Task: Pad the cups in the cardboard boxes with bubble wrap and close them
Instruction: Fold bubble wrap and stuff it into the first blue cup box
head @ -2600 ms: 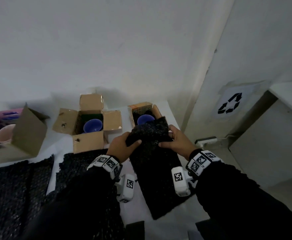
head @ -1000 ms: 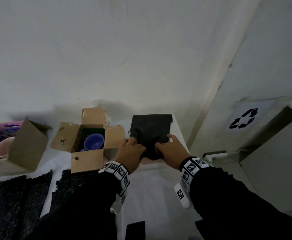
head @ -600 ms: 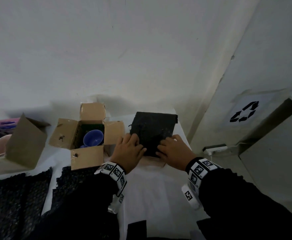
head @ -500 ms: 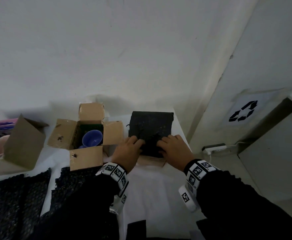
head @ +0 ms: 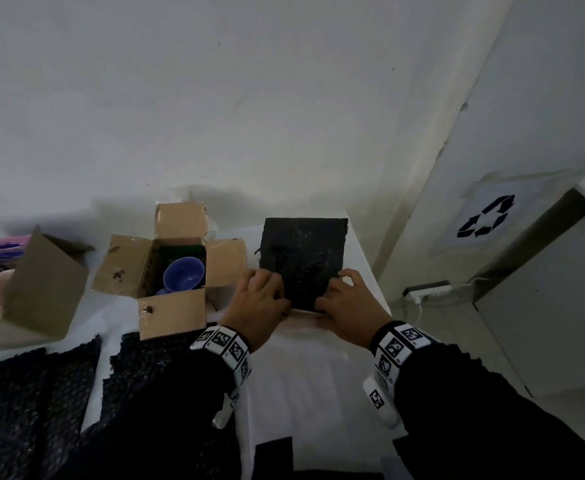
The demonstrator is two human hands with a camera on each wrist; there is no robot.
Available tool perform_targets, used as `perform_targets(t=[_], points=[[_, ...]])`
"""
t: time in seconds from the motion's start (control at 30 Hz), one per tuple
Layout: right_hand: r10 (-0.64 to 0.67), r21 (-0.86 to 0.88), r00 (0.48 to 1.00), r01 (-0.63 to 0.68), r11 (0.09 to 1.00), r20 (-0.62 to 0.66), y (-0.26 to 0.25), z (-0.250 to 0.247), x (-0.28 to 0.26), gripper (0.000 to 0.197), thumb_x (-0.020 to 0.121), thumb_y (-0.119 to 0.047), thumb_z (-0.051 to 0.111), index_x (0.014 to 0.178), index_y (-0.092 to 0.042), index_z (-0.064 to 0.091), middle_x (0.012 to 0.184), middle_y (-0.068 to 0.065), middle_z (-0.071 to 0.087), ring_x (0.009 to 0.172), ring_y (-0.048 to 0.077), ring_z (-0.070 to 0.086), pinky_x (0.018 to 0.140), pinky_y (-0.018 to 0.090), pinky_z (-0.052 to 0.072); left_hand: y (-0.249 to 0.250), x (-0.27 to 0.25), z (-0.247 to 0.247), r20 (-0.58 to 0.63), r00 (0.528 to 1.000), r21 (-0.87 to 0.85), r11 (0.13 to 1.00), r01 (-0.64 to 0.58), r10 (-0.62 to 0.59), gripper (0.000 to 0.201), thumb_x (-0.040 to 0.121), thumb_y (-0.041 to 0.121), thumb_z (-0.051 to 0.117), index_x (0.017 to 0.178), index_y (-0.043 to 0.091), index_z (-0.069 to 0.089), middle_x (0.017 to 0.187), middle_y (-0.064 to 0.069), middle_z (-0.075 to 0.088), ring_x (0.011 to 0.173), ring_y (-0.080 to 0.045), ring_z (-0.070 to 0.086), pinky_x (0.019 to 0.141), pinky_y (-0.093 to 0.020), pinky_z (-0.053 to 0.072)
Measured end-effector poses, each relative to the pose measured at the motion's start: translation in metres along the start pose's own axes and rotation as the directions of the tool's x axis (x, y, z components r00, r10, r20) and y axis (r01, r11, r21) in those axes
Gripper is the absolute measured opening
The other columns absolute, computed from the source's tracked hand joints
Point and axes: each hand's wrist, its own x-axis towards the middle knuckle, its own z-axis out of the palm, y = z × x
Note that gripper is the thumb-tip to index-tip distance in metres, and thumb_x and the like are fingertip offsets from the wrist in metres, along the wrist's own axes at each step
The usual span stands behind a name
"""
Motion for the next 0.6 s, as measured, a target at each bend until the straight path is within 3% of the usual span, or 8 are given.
perform_targets(t=[0.07, 0.13, 0.2, 0.27, 0.4, 0.47, 0.53, 0.6], points=[[0.005, -0.011, 1.0, -0.005, 1.0, -0.013, 0.0, 0.002, 0.0, 0.013, 0.068, -0.034, 0.078, 0.073, -0.028, 0.067, 0.071, -0.01, 0.06, 0.082, 0.019, 0.056, 0.091, 0.04, 0.029, -0.002, 0.0, 0.001, 0.022, 1.0, 0.023, 1.0, -0.014, 0.014, 0.013, 0.072, 0.034, 0.073, 0.085, 0.031, 0.071, 0.089, 0.006, 0.057, 0.094, -0.023, 0.048, 0.095, -0.042, 0.029], [0.019, -0.026, 1.0, -0.02, 0.999, -0.021, 0.003, 0.002, -0.002, 0.011, 0.07, -0.03, 0.077, 0.075, -0.029, 0.066, 0.076, -0.01, 0.058, 0.084, 0.019, 0.056, 0.092, 0.041, 0.029, 0.0, 0.0, 0.004, 0.053, 0.996, 0.038, 0.997, -0.071, 0.069, 0.017, 0.071, 0.021, 0.072, 0.085, 0.031, 0.07, 0.08, 0.01, 0.06, 0.089, -0.02, 0.052, 0.105, -0.041, 0.024], [0.001, -0.04, 1.0, -0.002, 0.999, -0.025, 0.006, 0.0, -0.003, 0.012, 0.071, -0.025, 0.074, 0.075, -0.03, 0.065, 0.071, -0.012, 0.06, 0.079, 0.017, 0.059, 0.098, 0.043, 0.026, 0.002, 0.002, 0.004, 0.084, 0.992, 0.037, 0.995, -0.096, 0.092, 0.021, 0.073, 0.014, 0.066, 0.086, 0.031, 0.069, 0.076, 0.013, 0.064, 0.087, -0.016, 0.057, 0.115, -0.04, 0.008], [-0.046, -0.049, 0.999, 0.045, 0.998, -0.026, 0.007, -0.002, -0.003, 0.012, 0.073, -0.019, 0.07, 0.074, -0.029, 0.062, 0.065, -0.012, 0.06, 0.07, 0.015, 0.061, 0.105, 0.045, 0.023, 0.005, 0.003, 0.001, 0.126, 0.989, 0.046, 0.995, -0.085, 0.078, 0.023, 0.076, 0.011, 0.06, 0.088, 0.029, 0.066, 0.076, 0.012, 0.066, 0.086, -0.015, 0.061, 0.117, -0.041, -0.006], [-0.105, -0.117, 0.994, 0.102, 0.988, -0.018, 0.005, 0.0, -0.002, 0.012, 0.073, -0.014, 0.062, 0.076, -0.025, 0.058, 0.057, -0.007, 0.053, 0.057, 0.017, 0.058, 0.115, 0.049, 0.016, 0.012, 0.004, -0.006, 0.2, 0.977, 0.055, 0.995, -0.083, 0.07, 0.023, 0.083, 0.009, 0.05, 0.101, 0.022, 0.057, 0.084, 0.006, 0.063, 0.083, -0.017, 0.065, 0.115, -0.046, -0.018], [-0.109, -0.094, 0.994, 0.111, 0.989, 0.02, 0.002, -0.006, -0.002, 0.007, 0.082, -0.023, 0.055, 0.076, -0.024, 0.058, 0.056, -0.007, 0.053, 0.055, 0.016, 0.058, 0.117, 0.05, 0.014, 0.013, 0.003, -0.007, 0.207, 0.975, 0.05, 0.995, -0.09, 0.078, 0.02, 0.086, 0.012, 0.047, 0.102, 0.021, 0.055, 0.085, 0.006, 0.06, 0.08, -0.016, 0.064, 0.116, -0.049, -0.015], [-0.048, 0.025, 0.998, 0.047, 0.999, 0.043, 0.0, -0.014, 0.002, 0.035, 0.092, -0.044, 0.039, 0.072, -0.025, 0.06, 0.057, -0.008, 0.058, 0.06, 0.013, 0.059, 0.118, 0.046, 0.018, 0.01, 0.004, -0.004, 0.181, 0.981, 0.007, 0.997, -0.072, 0.069, 0.014, 0.092, 0.02, 0.042, 0.097, 0.022, 0.055, 0.081, 0.008, 0.058, 0.075, -0.013, 0.062, 0.118, -0.049, -0.007], [0.054, 0.176, 0.997, -0.062, 0.982, 0.046, 0.001, -0.022, 0.012, 0.042, 0.094, -0.051, 0.034, 0.075, -0.023, 0.06, 0.068, -0.005, 0.063, 0.07, 0.015, 0.06, 0.112, 0.04, 0.027, 0.003, 0.01, -0.002, 0.134, 0.989, -0.118, 0.992, -0.049, 0.065, 0.013, 0.092, 0.019, 0.043, 0.099, 0.021, 0.054, 0.085, 0.007, 0.06, 0.08, -0.013, 0.063, 0.118, -0.039, 0.0]])
